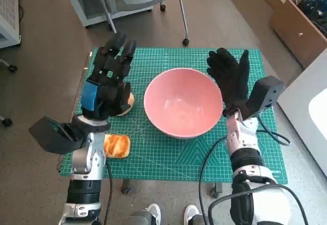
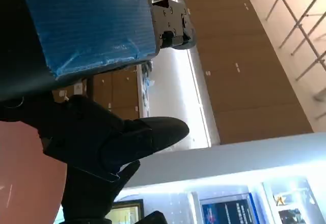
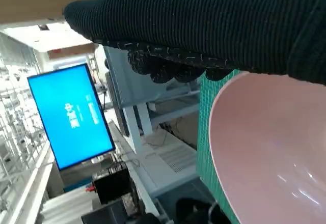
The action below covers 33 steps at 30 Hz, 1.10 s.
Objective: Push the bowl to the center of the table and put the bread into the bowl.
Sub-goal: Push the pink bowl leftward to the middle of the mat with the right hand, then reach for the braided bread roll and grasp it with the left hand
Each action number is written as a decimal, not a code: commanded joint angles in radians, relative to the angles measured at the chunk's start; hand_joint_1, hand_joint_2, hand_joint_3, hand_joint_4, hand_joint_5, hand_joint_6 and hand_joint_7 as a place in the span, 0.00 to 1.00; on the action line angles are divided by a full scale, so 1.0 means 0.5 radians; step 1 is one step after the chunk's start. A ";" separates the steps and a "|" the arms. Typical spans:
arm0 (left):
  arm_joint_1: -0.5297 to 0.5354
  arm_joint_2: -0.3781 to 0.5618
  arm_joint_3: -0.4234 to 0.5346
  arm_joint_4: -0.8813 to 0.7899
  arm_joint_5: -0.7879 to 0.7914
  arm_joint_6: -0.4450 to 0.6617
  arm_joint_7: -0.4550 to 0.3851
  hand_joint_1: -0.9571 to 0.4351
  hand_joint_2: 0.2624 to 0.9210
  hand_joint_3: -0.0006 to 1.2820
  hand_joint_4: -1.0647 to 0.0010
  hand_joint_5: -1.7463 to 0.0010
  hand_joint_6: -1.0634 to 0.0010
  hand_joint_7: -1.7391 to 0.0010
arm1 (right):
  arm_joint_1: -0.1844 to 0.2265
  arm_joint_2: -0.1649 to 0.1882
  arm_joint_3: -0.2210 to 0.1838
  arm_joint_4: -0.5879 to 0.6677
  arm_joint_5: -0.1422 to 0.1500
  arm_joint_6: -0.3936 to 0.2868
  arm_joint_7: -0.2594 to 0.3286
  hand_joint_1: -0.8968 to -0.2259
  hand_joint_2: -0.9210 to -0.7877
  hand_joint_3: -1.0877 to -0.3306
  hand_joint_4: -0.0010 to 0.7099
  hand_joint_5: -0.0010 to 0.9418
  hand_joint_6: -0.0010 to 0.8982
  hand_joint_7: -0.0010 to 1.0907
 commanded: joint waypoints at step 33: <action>0.004 0.033 -0.054 -0.174 0.042 0.033 0.040 0.31 0.81 0.52 1.00 0.92 1.00 0.74 | 0.375 -0.070 -0.023 -0.847 0.191 -0.640 0.554 0.57 0.00 0.65 0.34 0.01 0.17 0.38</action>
